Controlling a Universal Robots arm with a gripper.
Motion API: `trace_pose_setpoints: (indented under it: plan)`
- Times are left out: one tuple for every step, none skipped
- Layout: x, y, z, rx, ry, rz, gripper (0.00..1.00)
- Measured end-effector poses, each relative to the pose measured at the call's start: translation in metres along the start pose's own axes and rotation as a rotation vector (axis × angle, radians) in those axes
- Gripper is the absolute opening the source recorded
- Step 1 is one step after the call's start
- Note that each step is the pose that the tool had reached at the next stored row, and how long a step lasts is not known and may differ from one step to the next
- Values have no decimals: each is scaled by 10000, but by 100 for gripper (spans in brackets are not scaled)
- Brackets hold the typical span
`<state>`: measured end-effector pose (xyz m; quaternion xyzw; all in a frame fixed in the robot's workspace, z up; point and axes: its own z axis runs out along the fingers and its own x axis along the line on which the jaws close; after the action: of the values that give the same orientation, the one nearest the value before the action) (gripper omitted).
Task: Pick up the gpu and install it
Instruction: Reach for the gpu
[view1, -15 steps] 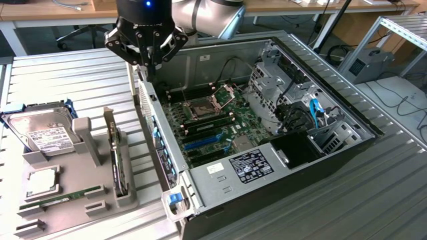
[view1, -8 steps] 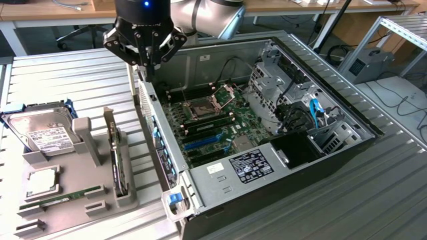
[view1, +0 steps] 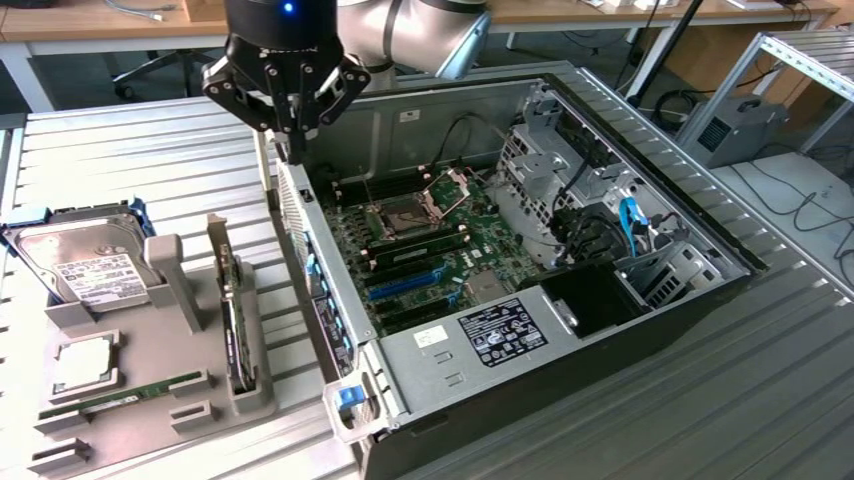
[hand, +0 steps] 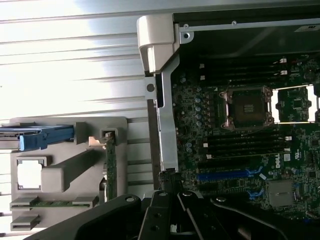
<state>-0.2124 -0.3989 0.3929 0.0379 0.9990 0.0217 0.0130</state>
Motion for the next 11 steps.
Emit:
trace_pose_setpoints:
  plan:
    - [3,0,0,0,0,-1,11]
    - [7,-1,0,0,0,0,11]
    - [10,-1,0,0,0,0,11]
    - [14,-1,0,0,0,0,11]
    - [18,-1,0,0,0,0,11]
    - [21,-2,0,0,0,0,11]
    - [24,-2,-1,1,0,0,11]
    - [28,-2,-1,0,0,0,11]
    - [31,-3,-1,0,0,-1,11]
    - [35,-3,-1,0,0,0,11]
    - [38,-3,-1,0,0,0,11]
